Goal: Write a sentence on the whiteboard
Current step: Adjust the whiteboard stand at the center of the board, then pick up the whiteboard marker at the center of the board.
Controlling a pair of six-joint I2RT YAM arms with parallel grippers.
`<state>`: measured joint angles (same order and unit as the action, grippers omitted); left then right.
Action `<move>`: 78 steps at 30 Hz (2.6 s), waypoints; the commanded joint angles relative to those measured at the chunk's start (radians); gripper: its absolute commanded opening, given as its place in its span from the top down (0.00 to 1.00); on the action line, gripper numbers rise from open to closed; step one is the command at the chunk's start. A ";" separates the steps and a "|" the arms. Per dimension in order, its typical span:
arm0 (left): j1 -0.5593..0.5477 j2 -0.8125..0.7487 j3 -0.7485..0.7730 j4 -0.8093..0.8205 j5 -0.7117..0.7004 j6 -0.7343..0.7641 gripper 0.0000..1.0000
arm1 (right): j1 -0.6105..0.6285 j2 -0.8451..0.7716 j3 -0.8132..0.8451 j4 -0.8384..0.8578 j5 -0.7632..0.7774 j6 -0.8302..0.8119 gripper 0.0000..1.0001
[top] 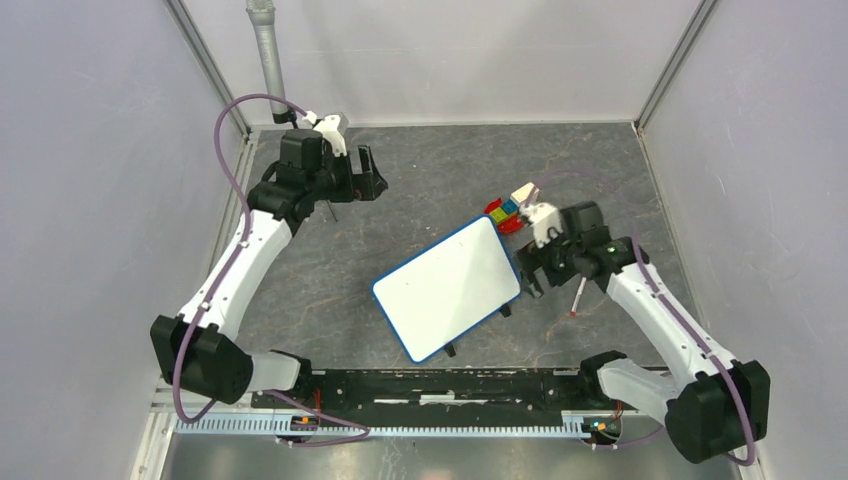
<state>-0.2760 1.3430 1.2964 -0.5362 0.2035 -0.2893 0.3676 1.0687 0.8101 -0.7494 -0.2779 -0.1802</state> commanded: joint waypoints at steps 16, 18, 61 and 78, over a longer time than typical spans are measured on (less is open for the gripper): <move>0.004 -0.074 -0.011 0.041 -0.151 -0.071 0.00 | -0.340 0.279 0.058 -0.041 0.343 0.077 0.28; 0.004 -0.075 -0.011 0.042 -0.155 -0.079 0.00 | -0.341 0.306 0.041 -0.031 0.336 0.101 0.32; -0.245 0.003 0.454 -0.550 0.419 0.828 0.00 | -0.145 0.311 0.580 -0.420 -0.536 -0.562 1.00; -0.870 -0.026 0.487 -0.667 -0.098 1.416 0.23 | 0.103 0.301 0.558 -0.468 -0.723 -0.491 1.00</move>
<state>-1.0515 1.3304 1.8008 -1.2533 0.2691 0.9771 0.4419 1.3842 1.3766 -1.1946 -0.9306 -0.6949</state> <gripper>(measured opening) 0.800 0.028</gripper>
